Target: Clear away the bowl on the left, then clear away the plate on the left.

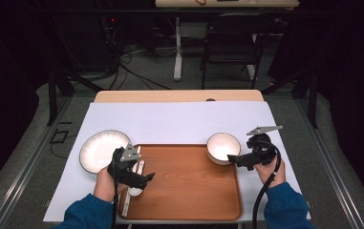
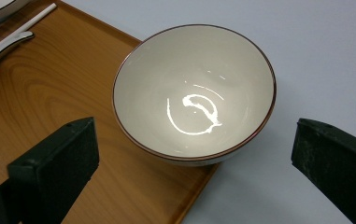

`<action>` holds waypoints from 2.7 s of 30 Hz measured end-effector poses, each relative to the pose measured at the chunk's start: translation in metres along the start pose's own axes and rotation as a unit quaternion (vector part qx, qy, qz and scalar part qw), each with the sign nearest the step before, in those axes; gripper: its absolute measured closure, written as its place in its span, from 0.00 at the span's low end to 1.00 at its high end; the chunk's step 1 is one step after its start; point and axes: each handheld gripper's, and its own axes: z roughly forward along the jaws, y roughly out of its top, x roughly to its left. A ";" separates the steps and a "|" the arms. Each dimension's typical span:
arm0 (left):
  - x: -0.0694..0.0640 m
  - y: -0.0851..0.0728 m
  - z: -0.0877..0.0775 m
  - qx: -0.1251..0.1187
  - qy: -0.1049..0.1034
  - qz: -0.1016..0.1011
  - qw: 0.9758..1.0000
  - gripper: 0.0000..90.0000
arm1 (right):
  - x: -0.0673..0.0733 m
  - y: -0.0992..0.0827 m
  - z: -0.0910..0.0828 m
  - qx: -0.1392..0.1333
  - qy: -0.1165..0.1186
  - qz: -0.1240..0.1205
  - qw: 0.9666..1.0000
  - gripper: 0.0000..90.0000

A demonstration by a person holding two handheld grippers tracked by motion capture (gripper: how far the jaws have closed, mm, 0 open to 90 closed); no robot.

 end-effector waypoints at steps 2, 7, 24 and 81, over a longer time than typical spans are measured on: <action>0.000 0.000 0.000 0.000 -0.001 -0.001 1.000 0.00 | 0.005 -0.002 -0.003 -0.005 -0.003 -0.003 1.000 0.00; 0.001 0.000 0.000 0.002 0.002 0.001 1.000 0.00 | 0.013 -0.008 -0.011 -0.011 0.001 -0.011 1.000 0.01; 0.002 -0.001 0.000 0.002 0.003 -0.001 1.000 0.00 | 0.038 -0.031 -0.014 0.010 0.010 -0.037 0.999 0.02; 0.096 -0.067 -0.043 -0.054 0.129 -0.206 0.968 0.00 | 0.045 -0.032 -0.007 0.027 0.012 -0.057 0.998 0.02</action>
